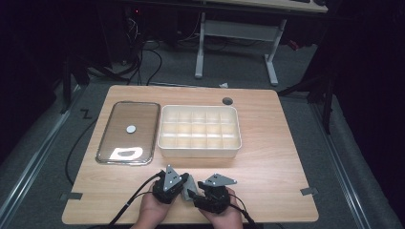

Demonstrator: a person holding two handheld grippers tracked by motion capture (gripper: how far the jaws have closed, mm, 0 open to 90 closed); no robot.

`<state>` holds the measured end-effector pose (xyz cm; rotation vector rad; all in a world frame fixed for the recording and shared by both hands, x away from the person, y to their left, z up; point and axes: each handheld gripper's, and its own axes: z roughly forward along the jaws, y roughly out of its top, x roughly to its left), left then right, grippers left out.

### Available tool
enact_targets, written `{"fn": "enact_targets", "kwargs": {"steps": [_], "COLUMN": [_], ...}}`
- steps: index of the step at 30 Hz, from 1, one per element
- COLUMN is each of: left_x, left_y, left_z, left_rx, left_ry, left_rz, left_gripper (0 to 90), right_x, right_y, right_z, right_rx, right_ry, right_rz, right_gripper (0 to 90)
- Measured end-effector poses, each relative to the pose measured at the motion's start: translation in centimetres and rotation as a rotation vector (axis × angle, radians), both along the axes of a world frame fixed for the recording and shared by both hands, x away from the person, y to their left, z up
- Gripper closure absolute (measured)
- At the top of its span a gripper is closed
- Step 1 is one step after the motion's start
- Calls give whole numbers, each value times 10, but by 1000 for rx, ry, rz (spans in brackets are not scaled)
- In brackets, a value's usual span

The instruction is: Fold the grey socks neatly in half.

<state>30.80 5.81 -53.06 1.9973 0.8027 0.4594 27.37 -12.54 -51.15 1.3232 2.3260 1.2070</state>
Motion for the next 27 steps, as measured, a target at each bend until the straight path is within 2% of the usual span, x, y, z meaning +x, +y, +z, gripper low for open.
{"fn": "enact_targets", "kwargs": {"steps": [3,5,8,17,21,27], "left_x": [0,0,0,1,-2,-11], "left_y": [1,1,4,21,35,49], "left_z": [0,0,0,5,10,10], "left_rx": [-3,-4,-16,-40,-46,-51], "left_ry": [1,3,11,35,48,75], "left_rz": [0,1,2,22,27,23], "left_gripper": [896,893,878,830,807,800], "right_x": [5,9,13,13,13,12], "right_y": [2,2,2,5,8,19], "right_z": [-7,-12,-14,-13,-13,-11], "right_rx": [15,33,53,41,22,-13], "right_ry": [53,97,139,143,133,126], "right_rz": [-24,-24,-14,21,61,130], "right_gripper": [435,431,430,485,525,585]}}
